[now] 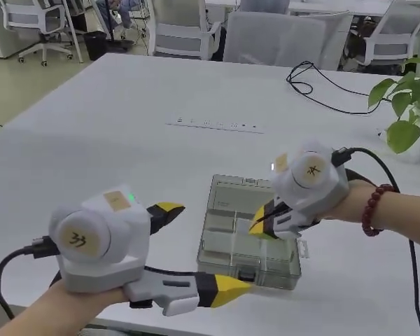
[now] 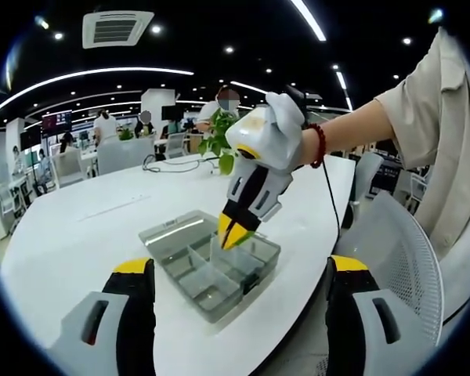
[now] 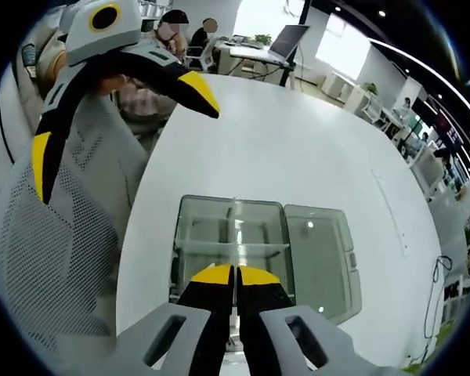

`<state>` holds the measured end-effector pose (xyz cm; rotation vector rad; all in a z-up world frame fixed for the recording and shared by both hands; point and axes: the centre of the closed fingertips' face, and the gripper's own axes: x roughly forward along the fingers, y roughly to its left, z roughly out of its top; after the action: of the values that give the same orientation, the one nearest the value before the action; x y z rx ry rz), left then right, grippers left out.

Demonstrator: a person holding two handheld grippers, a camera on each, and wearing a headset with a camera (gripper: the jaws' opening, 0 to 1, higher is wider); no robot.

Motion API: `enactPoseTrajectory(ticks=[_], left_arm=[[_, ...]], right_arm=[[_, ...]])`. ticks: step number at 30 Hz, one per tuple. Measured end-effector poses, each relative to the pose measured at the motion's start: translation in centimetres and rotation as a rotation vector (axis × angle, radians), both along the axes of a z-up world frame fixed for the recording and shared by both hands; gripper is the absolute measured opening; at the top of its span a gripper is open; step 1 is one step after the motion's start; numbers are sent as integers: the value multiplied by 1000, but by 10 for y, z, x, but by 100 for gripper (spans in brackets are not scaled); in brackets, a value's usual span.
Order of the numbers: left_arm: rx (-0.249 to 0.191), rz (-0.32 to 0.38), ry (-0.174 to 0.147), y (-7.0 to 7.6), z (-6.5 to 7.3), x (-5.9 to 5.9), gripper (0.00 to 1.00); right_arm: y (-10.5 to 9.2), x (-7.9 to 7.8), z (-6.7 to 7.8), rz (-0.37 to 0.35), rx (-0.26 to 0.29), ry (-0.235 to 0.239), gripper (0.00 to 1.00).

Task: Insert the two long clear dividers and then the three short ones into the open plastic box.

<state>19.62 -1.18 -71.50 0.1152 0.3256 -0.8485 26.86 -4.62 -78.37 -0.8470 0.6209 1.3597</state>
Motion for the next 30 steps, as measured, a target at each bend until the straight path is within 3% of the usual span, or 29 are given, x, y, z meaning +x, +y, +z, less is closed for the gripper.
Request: enactPoseTrajectory(ticks=[12,20,30], left_arm=[[7,-1,-1,1,2,1,92],[10,1,6,-1,-1,3,91],[7,8,12,-2,-3,5,91]], right_arm=[[1,1,-20,0,-78,61,2],[0,1,-29,1,-132,73,2],[0,3,-44,10,-240,84,2]])
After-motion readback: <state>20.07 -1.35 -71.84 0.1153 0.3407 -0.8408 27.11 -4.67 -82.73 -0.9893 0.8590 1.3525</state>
